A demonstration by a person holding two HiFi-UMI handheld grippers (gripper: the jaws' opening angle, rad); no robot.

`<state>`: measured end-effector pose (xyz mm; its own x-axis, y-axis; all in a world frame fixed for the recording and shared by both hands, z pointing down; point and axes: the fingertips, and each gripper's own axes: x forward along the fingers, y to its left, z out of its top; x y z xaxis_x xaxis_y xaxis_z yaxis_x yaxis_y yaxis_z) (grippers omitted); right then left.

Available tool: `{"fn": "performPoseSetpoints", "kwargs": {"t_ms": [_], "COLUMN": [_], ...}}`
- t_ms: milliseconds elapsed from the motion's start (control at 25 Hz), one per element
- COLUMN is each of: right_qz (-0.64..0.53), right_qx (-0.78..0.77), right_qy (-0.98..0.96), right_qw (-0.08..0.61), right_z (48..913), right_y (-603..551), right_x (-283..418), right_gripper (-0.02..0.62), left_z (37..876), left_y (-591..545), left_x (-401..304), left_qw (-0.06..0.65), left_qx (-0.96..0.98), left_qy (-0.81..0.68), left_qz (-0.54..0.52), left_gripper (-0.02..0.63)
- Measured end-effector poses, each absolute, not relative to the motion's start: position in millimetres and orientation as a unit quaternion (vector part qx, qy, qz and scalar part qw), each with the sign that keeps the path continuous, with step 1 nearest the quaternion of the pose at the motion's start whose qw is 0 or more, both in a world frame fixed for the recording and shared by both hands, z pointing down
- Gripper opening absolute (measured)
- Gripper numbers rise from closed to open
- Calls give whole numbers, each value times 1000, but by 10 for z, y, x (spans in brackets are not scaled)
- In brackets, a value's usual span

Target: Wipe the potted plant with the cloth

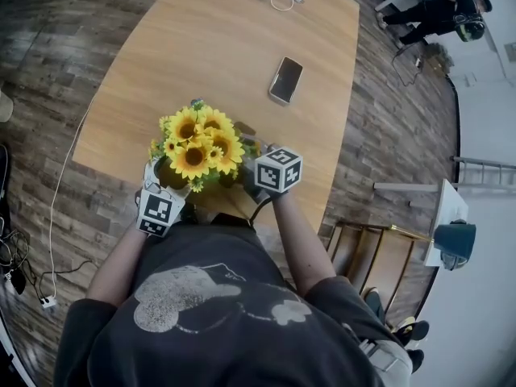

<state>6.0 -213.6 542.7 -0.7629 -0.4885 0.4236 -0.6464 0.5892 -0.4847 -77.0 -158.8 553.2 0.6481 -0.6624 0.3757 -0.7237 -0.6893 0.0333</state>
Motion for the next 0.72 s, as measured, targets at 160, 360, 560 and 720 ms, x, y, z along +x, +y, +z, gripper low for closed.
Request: {"fn": "performPoseSetpoints", "kwargs": {"t_ms": [160, 360, 560, 720], "right_qz": [319, 314, 310, 307], "right_qx": [309, 289, 262, 235], "right_qy": [-888, -895, -903, -910], "right_qw": [124, 129, 140, 146], "right_z": [5420, 5400, 5387, 5397], "right_y": [-1981, -1790, -1619, -1497], "right_x": [75, 59, 54, 25], "right_gripper": [44, 44, 44, 44], "left_z": [5536, 5525, 5511, 5519], "left_y": [-1581, -1572, -1546, -1479], "left_x": [-763, -759, -768, -812], "left_qw": [95, 98, 90, 97], "left_qx": [899, 894, 879, 861], "left_qy": [-390, -402, -427, -462], "left_qz": [174, 171, 192, 191], "left_gripper": [408, 410, 422, 434]}}
